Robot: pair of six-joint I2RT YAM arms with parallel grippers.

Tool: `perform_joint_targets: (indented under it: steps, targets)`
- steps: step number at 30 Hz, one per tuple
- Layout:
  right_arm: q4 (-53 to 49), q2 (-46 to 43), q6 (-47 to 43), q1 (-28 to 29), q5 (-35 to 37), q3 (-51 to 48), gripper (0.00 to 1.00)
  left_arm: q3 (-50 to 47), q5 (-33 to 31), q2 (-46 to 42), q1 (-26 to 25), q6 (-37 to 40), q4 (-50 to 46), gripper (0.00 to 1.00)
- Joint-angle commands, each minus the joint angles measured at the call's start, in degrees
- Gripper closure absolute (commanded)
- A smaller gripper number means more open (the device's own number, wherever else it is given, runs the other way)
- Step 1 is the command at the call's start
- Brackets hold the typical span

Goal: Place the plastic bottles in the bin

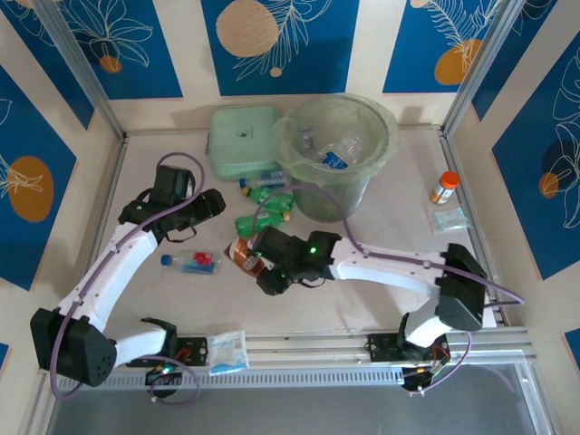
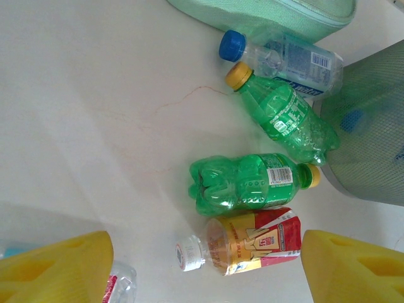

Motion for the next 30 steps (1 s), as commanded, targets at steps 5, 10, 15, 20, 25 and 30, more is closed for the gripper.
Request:
perform_joint_targets:
  steps: [5, 10, 15, 20, 25, 30]
  targets:
    - [-5.5, -9.5, 5.8, -8.5, 5.7, 12.7, 0.67, -0.2, 0.4, 0.6, 0.6, -1.0, 1.3, 0.22]
    - [-6.2, -9.7, 11.3, -20.6, 1.9, 21.2, 0.66, 0.0, 0.4, 0.5, 0.5, -0.9, 1.2, 0.22]
    - [-7.8, -4.3, 15.4, -30.2, -0.9, 31.9, 0.66, 0.2, 0.1, 0.0, 0.5, -0.7, 0.7, 0.23]
    - [-12.9, 4.7, 18.6, -34.7, -0.2, 43.1, 0.66, 0.4, 0.0, 0.1, 0.5, -0.5, 0.4, 0.23]
    - [-13.8, 9.9, 21.4, -37.0, 1.5, 46.2, 0.66, 0.3, -0.1, 0.1, 0.5, -0.4, 0.4, 0.23]
    - [-13.5, 15.1, 22.2, -39.2, 0.7, 49.9, 0.64, -0.1, -0.1, 0.6, 0.6, -0.2, 0.6, 0.23]
